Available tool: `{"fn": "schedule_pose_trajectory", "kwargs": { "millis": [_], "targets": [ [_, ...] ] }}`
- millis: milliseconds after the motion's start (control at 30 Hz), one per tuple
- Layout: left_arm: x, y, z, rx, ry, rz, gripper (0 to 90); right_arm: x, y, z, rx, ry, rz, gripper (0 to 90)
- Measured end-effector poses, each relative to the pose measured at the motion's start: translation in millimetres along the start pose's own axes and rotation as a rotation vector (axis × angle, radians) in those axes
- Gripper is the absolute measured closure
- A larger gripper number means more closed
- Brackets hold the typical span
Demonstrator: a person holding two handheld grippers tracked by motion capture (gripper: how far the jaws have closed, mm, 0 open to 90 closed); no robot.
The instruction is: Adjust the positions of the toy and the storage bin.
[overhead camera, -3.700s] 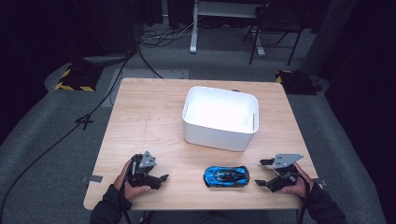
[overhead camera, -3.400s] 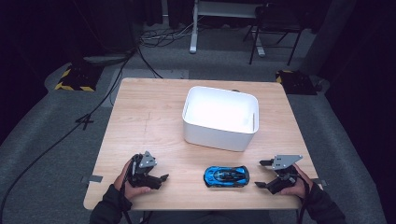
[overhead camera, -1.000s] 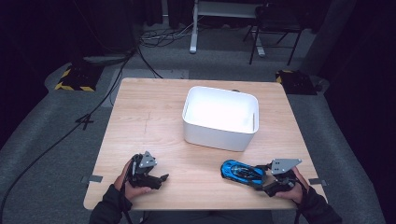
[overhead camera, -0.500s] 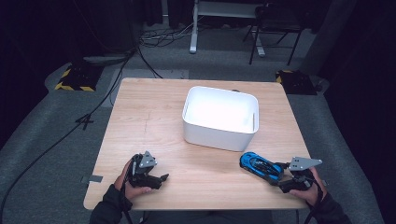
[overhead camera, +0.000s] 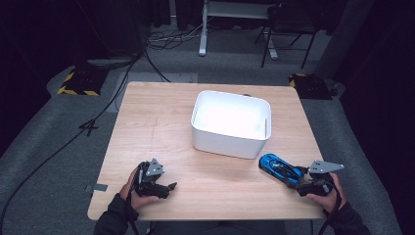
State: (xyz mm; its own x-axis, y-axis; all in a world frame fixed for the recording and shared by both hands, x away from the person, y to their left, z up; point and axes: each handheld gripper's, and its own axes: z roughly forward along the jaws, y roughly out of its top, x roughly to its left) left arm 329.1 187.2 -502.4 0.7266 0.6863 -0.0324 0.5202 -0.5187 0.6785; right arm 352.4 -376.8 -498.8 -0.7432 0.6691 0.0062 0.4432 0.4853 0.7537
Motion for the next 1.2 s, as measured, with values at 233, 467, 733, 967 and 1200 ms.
{"fn": "schedule_pose_trajectory", "kwargs": {
  "millis": [233, 467, 733, 967, 1200],
  "targets": [
    [0.0, 0.0, 0.0, 0.000, 0.000, 0.000, 15.3, -4.9, 4.9, 8.1, -0.018, -0.021, 0.034, 22.7],
    [0.0, -0.1, 0.0, 0.001, 0.000, -0.001, 15.3, -5.2, 5.4, 12.1, 0.014, -0.028, 0.005, 20.9],
    [0.2, 0.0, -0.1, -0.001, 0.003, 0.004, 15.3, -7.0, 6.4, 14.4, 0.012, -0.025, 0.000, 18.6],
    [0.1, 0.0, 0.0, 0.000, 0.001, 0.001, 15.3, -8.0, 9.2, 16.4, 0.018, -0.009, -0.008, 19.9],
    [0.2, 0.0, 0.0, 0.000, 0.000, 0.002, 15.2, -9.8, 9.3, 17.1, 0.012, 0.009, -0.023, 20.7]
  ]
}}
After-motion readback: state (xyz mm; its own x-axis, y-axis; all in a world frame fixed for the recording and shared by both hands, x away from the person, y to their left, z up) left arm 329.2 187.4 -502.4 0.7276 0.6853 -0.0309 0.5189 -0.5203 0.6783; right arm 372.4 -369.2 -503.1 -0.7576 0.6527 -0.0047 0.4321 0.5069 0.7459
